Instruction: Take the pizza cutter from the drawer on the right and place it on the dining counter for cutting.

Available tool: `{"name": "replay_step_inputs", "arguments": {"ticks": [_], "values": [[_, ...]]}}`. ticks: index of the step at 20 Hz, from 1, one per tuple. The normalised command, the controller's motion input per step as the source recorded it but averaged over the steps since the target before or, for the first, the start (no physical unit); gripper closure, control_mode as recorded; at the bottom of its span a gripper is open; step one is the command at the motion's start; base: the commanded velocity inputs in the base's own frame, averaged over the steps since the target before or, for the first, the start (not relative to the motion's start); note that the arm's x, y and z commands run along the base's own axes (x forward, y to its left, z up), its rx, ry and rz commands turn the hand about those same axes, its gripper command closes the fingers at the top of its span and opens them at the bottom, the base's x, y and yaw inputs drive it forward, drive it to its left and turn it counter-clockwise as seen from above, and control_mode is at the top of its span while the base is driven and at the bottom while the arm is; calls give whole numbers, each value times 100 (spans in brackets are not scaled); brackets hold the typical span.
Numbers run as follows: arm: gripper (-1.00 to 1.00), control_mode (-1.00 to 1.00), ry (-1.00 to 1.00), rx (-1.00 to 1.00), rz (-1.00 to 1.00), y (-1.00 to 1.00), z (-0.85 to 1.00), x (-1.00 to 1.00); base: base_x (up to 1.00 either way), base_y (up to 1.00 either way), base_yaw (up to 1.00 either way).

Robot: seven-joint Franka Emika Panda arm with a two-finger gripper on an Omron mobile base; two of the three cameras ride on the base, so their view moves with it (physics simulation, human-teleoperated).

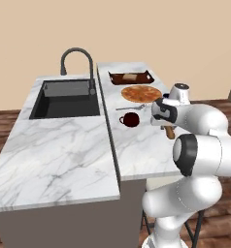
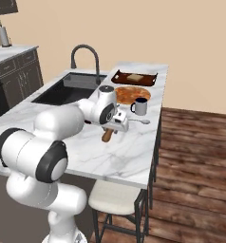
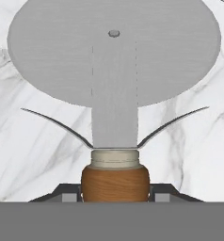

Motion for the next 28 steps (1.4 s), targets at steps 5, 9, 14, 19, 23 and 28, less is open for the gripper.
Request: {"name": "replay_step_inputs", "arguments": {"ticks": [5,9,14,19,23,28], "values": [[100,-100,0,0,0,0,-27,2,0,0,0],[100,-100,0,0,0,0,-30,3,0,0,0],[100,-100,0,0,0,0,-28,10,0,0,0],[100,-100,0,0,0,0,-20,11,0,0,0],[100,-100,0,0,0,0,-21,14,0,0,0],[-100,-100,0,0,0,0,-1,1,0,0,0]]}}
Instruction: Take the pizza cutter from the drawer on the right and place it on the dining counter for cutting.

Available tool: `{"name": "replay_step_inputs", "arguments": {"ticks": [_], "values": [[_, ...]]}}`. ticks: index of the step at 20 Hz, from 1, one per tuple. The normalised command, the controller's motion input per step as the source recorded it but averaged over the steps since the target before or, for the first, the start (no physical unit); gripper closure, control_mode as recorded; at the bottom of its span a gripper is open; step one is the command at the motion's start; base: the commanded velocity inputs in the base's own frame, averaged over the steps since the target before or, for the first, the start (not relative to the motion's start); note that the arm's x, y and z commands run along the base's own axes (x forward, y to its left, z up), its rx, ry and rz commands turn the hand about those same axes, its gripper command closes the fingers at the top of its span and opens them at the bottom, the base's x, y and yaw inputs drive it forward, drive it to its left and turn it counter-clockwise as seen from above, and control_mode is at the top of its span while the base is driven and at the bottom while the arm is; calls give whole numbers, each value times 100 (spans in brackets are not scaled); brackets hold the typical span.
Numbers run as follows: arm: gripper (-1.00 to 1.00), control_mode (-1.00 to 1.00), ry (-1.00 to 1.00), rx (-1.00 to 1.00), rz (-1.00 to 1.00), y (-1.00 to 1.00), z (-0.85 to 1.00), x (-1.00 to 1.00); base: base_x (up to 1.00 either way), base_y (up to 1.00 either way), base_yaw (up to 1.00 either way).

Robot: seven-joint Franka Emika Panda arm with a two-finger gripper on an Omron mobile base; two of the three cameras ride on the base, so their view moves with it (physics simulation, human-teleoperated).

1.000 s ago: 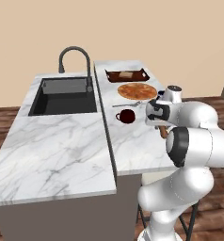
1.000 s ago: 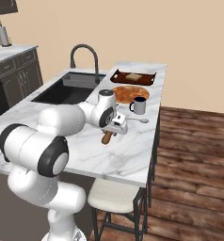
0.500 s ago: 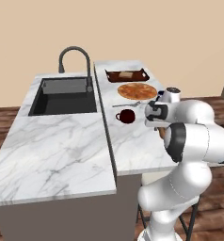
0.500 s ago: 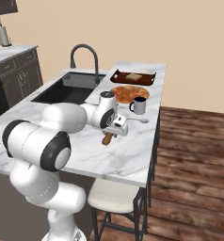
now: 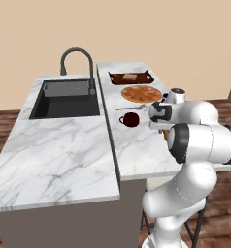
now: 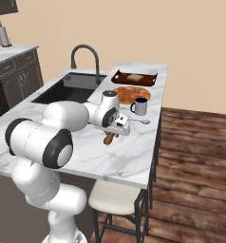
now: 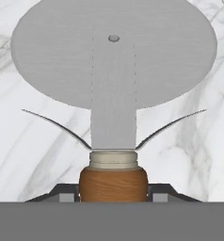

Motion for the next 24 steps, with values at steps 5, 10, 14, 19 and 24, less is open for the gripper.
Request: {"name": "replay_step_inputs", "arguments": {"ticks": [5,10,14,19,24], "values": [[-100,-100,0,0,0,0,0,0,0,0,0],[-100,-100,0,0,0,5,25,0,0,0,0],[-100,-100,-4,0,0,5,71,-40,0,0,0],[-100,-100,-18,-2,0,21,70,-93,0,0,0],[-100,-100,-9,0,0,7,85,-100,0,0,0]]}}
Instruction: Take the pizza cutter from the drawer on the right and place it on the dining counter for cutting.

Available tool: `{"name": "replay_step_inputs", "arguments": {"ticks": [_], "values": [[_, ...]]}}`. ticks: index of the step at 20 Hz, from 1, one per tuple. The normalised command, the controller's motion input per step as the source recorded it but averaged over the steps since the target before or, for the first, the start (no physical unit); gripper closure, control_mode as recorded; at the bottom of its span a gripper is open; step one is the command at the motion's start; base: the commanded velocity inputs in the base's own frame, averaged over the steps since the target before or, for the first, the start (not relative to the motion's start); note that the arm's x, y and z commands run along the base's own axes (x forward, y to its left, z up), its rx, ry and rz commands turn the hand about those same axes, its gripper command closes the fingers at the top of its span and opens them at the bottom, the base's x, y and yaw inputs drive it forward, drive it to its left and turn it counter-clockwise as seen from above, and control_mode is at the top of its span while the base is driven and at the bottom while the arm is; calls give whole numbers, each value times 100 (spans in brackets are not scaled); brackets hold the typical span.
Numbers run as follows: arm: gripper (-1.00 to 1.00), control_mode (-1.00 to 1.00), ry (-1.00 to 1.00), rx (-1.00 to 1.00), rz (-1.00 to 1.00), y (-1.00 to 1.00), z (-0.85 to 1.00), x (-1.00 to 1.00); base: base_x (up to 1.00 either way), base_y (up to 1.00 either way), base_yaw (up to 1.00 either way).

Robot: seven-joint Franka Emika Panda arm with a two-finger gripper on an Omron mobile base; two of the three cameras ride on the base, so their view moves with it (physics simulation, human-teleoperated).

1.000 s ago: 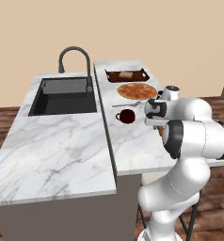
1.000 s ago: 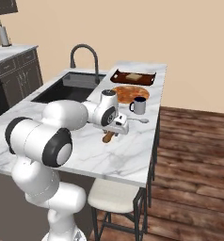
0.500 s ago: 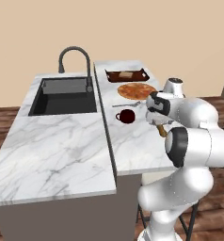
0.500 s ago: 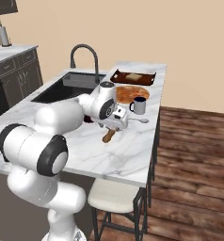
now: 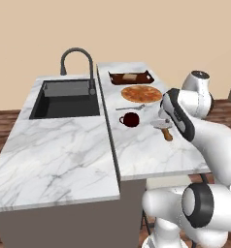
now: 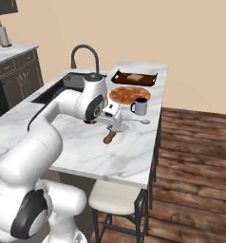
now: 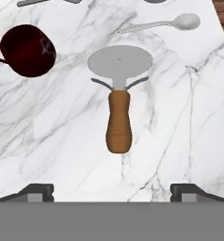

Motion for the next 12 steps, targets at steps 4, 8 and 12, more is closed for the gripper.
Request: {"name": "replay_step_inputs", "arguments": {"ticks": [4,8,12], "values": [[-100,-100,-5,0,0,19,87,-100,0,0,0],[-100,-100,-8,-1,0,35,81,-100,0,0,0],[-100,-100,-9,-2,0,25,64,-100,0,0,0]]}}
